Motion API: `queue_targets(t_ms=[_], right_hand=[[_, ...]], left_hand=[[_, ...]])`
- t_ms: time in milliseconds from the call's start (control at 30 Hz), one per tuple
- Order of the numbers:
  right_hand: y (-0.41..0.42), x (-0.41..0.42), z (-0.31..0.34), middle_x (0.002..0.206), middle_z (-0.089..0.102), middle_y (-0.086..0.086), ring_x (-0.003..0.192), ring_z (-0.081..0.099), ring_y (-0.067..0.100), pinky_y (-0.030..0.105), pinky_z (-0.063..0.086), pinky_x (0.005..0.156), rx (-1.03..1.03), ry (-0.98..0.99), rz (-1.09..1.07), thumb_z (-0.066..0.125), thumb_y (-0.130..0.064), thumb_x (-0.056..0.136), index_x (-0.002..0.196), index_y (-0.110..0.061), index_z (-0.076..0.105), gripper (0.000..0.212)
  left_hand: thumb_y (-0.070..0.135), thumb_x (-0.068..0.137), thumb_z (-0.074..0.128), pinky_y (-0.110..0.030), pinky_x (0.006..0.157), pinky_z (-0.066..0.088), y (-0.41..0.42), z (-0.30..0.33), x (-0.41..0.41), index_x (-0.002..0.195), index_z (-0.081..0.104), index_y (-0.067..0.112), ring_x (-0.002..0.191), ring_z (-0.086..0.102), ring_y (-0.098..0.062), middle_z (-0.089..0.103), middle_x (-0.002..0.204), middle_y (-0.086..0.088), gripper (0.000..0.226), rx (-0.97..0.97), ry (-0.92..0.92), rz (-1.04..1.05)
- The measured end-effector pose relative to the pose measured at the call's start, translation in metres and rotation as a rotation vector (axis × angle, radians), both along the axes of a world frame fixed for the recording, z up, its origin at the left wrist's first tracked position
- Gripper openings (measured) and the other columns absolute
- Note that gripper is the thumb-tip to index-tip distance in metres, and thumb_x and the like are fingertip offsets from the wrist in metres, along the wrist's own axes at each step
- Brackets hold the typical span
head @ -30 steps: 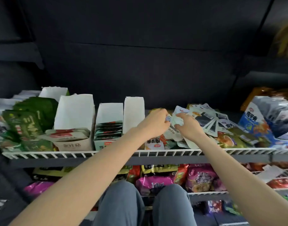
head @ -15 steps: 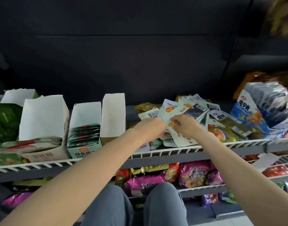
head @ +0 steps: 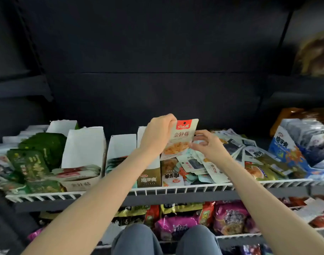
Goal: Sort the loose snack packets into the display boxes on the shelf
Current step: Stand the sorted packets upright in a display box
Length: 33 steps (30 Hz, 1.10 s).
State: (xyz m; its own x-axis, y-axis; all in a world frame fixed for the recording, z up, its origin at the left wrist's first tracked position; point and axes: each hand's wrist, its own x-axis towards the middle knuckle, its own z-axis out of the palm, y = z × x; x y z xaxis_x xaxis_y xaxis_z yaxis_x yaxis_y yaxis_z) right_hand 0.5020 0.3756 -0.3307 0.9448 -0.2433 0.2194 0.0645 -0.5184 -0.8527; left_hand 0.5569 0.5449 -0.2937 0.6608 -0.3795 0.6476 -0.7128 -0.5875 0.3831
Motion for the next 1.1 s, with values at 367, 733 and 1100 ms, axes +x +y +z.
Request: queue_targets(t_ms=[367, 733, 1100], right_hand=[[0.110, 0.007, 0.056, 0.082, 0.068, -0.009, 0.060, 0.059, -0.005, 0.013, 0.046, 0.053, 0.059, -0.284, 0.090, 0.059, -0.017, 0.092, 0.097, -0.015, 0.066, 0.009], [0.226, 0.033, 0.037, 0.089, 0.071, 0.000, 0.065, 0.063, 0.006, 0.019, 0.054, 0.058, 0.034, -0.190, 0.332, 0.056, -0.017, 0.093, 0.099, -0.017, 0.068, 0.014], [0.242, 0.047, 0.010, 0.089, 0.072, 0.008, 0.083, 0.065, 0.023, 0.037, 0.054, 0.075, -0.359, -0.075, 0.360, 0.060, -0.022, 0.090, 0.097, -0.012, 0.072, 0.017]], left_hand=[[0.013, 0.088, 0.063, -0.023, 0.072, 0.056, 0.133, 0.028, -0.012, 0.093, 0.060, 0.016, 0.084, 0.067, -0.010, 0.070, 0.094, -0.002, 0.007, -0.355, 0.259, -0.031], [0.014, 0.090, 0.060, -0.037, 0.084, 0.054, 0.255, 0.004, -0.010, 0.093, 0.063, 0.011, 0.088, 0.066, -0.018, 0.069, 0.095, -0.003, 0.005, -0.262, 0.157, 0.277], [0.020, 0.089, 0.060, -0.003, 0.065, 0.035, 0.271, -0.006, -0.017, 0.109, 0.065, 0.020, 0.080, 0.051, 0.002, 0.064, 0.106, 0.008, 0.020, 0.041, 0.127, 0.283]])
